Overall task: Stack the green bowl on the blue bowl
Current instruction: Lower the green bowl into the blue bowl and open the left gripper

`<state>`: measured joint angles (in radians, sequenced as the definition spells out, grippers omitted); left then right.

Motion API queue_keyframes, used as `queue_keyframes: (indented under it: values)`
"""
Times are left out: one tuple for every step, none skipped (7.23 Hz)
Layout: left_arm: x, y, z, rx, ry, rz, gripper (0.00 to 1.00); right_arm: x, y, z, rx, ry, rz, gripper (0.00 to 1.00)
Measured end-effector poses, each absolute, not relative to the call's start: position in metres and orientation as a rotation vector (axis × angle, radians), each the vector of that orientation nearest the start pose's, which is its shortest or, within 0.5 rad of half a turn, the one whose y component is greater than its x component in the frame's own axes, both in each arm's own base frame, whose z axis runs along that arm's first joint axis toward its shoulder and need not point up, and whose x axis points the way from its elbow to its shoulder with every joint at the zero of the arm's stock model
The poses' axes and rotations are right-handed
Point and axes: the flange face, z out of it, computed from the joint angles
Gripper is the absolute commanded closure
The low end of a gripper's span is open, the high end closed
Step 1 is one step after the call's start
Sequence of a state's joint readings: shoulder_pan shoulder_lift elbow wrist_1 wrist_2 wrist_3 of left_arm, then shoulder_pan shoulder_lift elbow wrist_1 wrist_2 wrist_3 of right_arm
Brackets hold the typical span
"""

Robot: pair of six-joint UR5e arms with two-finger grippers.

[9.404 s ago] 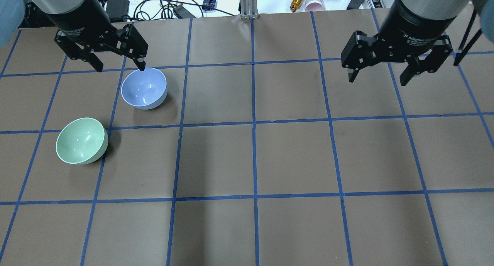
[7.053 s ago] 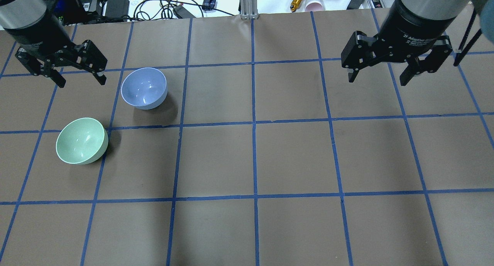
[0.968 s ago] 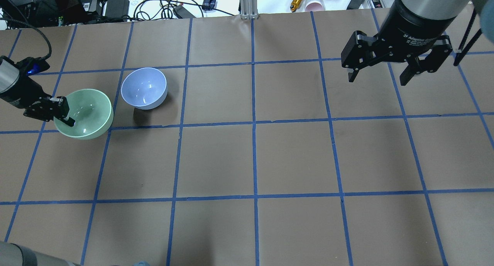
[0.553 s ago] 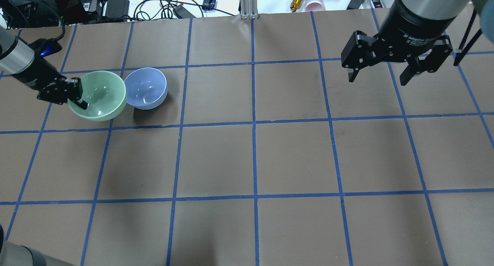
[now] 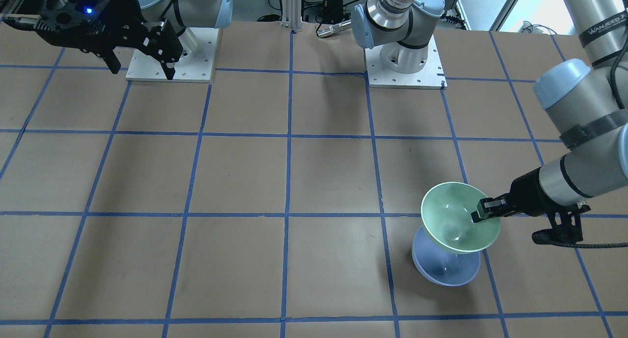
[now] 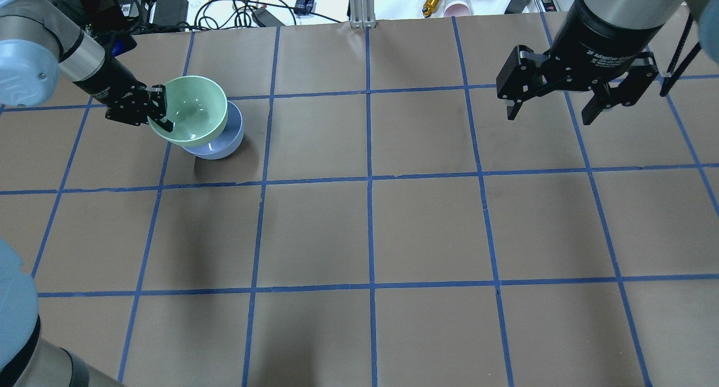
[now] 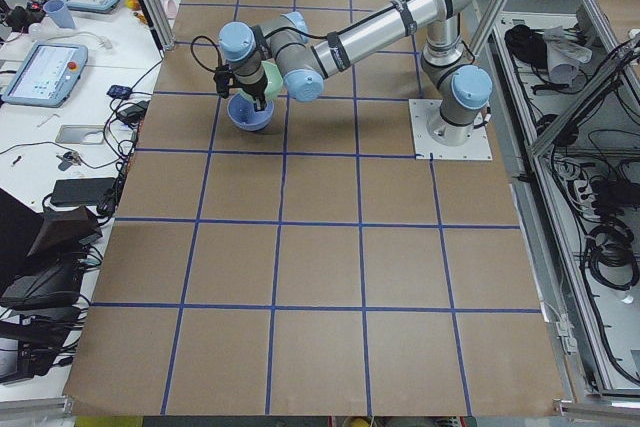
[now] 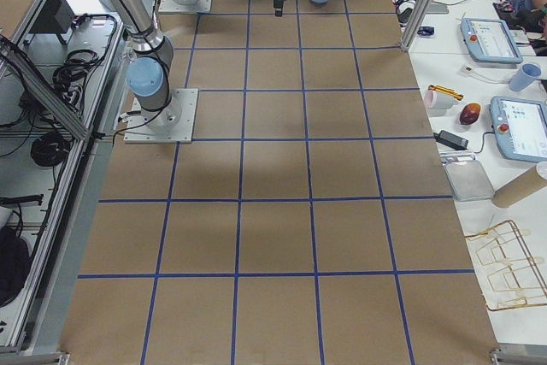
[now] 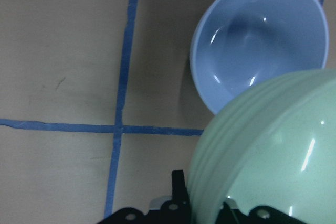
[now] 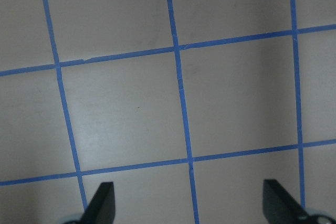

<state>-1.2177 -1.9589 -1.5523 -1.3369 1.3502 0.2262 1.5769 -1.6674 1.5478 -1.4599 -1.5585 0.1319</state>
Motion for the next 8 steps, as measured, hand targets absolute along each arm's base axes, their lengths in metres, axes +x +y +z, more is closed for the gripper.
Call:
queue_keyframes:
  values:
    - [0.066, -0.635, 0.299, -0.242, 3.378, 0.100, 1.00, 0.137, -0.448, 0.534, 0.197, 3.123, -0.012, 0.00]
    - [0.068, -0.643, 0.296, -0.240, 3.377, 0.089, 1.00, 0.137, -0.448, 0.534, 0.197, 3.123, -0.012, 0.00]
    - [0.071, -0.651, 0.293, -0.237, 3.375, 0.082, 1.00, 0.137, -0.448, 0.534, 0.197, 3.123, -0.012, 0.00]
    - [0.074, -0.659, 0.288, -0.237, 3.373, 0.079, 1.00, 0.137, -0.448, 0.534, 0.197, 3.123, -0.013, 0.00]
    - [0.076, -0.664, 0.284, -0.238, 3.373, 0.082, 1.00, 0.137, -0.448, 0.534, 0.197, 3.123, -0.012, 0.00]
    - [0.077, -0.666, 0.279, -0.238, 3.373, 0.088, 1.00, 0.137, -0.448, 0.534, 0.197, 3.123, -0.013, 0.00]
    - [0.077, -0.667, 0.274, -0.241, 3.374, 0.096, 1.00, 0.137, -0.448, 0.534, 0.197, 3.122, -0.014, 0.00]
    - [0.077, -0.668, 0.269, -0.244, 3.375, 0.109, 1.00, 0.137, -0.448, 0.534, 0.197, 3.122, -0.014, 0.00]
